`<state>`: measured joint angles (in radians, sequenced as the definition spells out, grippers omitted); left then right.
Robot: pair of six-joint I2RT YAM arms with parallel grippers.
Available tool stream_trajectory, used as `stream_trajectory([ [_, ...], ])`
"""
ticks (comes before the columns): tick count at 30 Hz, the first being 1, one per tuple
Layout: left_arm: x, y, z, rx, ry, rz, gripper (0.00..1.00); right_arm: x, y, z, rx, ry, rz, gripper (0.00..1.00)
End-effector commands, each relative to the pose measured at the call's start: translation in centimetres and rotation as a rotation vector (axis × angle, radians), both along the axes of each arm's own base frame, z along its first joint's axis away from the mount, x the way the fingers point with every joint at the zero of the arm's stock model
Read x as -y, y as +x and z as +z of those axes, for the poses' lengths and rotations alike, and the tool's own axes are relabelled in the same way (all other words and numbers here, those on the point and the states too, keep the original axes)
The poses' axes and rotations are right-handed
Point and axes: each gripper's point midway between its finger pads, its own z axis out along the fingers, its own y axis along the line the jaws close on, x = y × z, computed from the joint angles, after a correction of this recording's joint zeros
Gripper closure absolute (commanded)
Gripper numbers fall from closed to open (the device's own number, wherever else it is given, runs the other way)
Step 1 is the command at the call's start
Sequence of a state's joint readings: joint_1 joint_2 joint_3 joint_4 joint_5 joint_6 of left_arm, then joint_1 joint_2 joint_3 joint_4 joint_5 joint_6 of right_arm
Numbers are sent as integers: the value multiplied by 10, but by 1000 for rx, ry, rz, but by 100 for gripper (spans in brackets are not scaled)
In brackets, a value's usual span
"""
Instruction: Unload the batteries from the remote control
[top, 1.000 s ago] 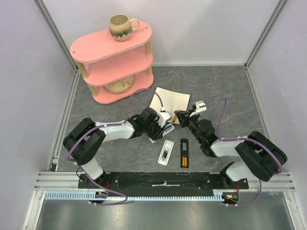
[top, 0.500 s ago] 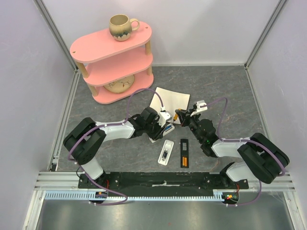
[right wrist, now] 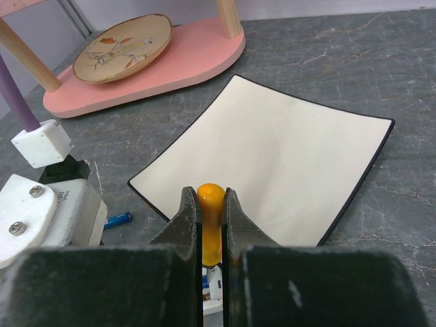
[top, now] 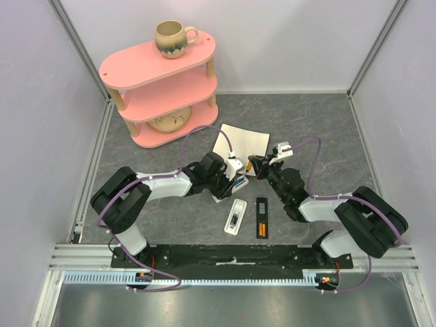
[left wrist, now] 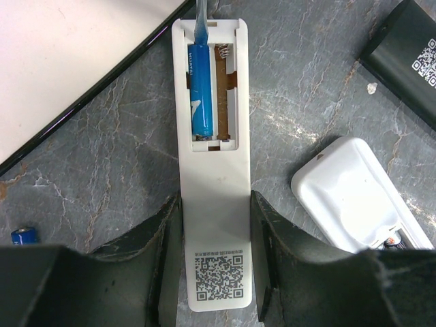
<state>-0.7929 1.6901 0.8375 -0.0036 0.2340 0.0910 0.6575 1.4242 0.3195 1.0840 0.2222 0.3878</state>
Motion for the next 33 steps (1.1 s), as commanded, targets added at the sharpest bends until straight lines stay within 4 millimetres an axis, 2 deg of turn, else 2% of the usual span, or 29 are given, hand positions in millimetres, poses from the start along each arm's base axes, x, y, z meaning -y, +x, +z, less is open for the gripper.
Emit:
stream_trajectory([
  [1, -8, -20, -28, -102, 56, -23, 98, 1, 7, 19, 58, 12, -24, 100],
  [5, -8, -19, -27, -101, 55, -23, 98, 5, 6, 16, 52, 1, -35, 100],
  [17, -8, -20, -28, -100, 56, -24, 98, -10, -3, -1, -4, 57, 40, 100],
  [21, -8, -19, -27, -98, 55, -23, 98, -13, -10, -9, -38, 100, 68, 100],
  [33, -10, -17, -26, -97, 51, -13, 98, -26, -39, -14, -139, 284, 183, 100],
])
